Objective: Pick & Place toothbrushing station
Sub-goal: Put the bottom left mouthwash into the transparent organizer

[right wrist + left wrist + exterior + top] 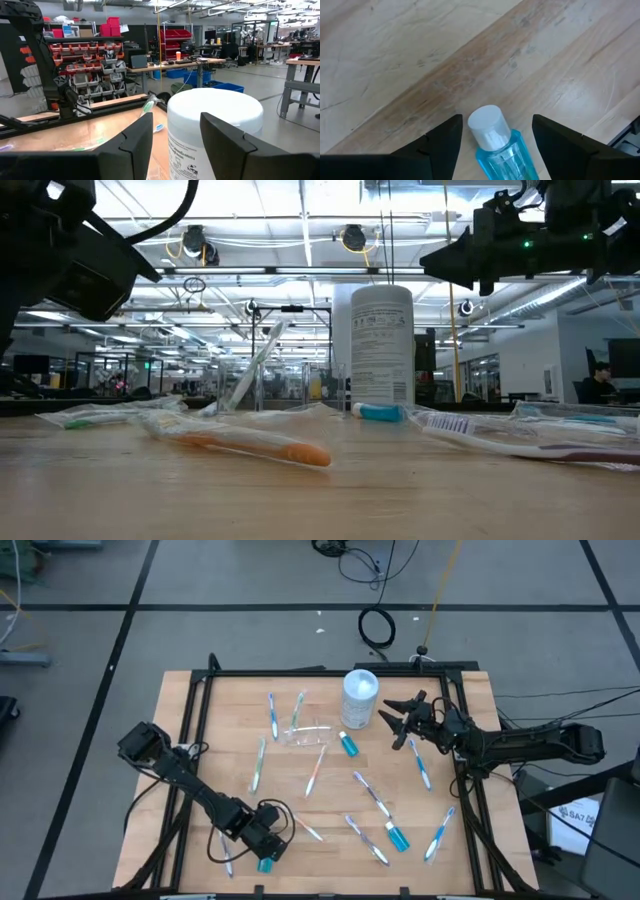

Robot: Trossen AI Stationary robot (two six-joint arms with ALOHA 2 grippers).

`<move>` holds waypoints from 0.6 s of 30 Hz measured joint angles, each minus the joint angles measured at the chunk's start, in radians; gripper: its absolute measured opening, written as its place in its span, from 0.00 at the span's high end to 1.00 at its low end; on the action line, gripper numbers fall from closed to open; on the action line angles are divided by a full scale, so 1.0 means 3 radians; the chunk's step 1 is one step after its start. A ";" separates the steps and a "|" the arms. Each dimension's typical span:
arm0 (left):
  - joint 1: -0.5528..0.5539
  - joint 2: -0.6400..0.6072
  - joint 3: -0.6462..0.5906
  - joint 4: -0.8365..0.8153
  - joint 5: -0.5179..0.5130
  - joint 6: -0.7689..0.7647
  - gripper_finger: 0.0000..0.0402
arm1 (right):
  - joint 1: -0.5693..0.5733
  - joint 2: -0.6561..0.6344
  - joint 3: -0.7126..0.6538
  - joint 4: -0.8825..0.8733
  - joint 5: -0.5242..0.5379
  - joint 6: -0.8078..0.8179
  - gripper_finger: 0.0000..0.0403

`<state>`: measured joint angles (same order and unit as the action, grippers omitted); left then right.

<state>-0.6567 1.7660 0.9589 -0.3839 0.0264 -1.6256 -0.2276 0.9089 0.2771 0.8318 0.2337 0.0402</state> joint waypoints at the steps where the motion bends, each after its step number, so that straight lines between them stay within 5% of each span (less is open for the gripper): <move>1: 0.0002 0.0000 0.0000 -0.0005 0.0007 -0.0002 0.40 | 0.0000 0.0000 0.0000 0.0000 0.0000 0.0000 0.61; 11: 0.0004 0.0006 -0.0009 -0.0040 -0.0009 -0.0026 0.62 | 0.0000 0.0000 0.0000 0.0000 -0.0001 0.0001 0.61; 18: 0.0004 0.0010 -0.0012 -0.0044 -0.0018 -0.0091 0.68 | 0.0000 0.0000 0.0000 0.0000 -0.0001 0.0001 0.61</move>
<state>-0.6556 1.7691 0.9554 -0.3969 0.0212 -1.6529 -0.2276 0.9089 0.2771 0.8318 0.2333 0.0406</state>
